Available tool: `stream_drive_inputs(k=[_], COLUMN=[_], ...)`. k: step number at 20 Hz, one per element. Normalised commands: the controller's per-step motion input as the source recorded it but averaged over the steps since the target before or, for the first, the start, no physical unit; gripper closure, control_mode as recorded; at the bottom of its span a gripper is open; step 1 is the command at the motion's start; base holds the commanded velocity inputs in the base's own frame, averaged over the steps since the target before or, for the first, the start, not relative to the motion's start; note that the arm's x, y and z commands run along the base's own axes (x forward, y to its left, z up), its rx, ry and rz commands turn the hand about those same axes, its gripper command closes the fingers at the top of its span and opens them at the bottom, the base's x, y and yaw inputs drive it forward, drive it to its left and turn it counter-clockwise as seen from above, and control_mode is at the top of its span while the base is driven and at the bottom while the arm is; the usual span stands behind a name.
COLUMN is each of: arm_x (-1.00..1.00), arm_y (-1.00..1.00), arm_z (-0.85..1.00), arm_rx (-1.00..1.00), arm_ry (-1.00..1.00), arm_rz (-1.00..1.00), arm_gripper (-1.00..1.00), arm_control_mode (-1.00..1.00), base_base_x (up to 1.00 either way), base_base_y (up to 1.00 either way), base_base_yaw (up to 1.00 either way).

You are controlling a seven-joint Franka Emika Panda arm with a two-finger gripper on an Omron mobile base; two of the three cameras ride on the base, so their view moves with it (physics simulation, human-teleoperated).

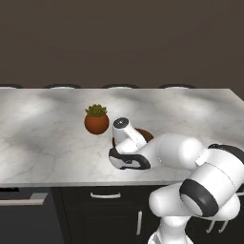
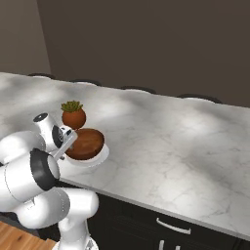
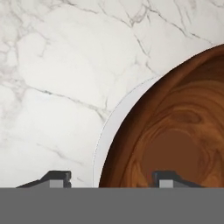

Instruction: Move the bowls from the cabinet to the plates on the dining table.

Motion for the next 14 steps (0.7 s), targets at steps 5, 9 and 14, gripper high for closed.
stream_drive_inputs(k=[5,9,14], arm_x=[-0.02,-0.3,-0.39], arm_y=[-0.02,-0.06,-0.06], arm_z=[0.0,0.24,0.36], arm_rx=[0.01,0.0,0.0], arm_ry=[-0.01,-0.1,-0.14], arm_rz=[0.0,-0.02,-0.07], arm_gripper=[-1.0,-1.0,-1.0], arm_control_mode=[-1.0,-1.0,-1.0], base_base_x=[0.0,0.0,0.0], base_base_y=[0.0,0.0,0.0], base_base_yaw=[0.0,0.0,0.0])
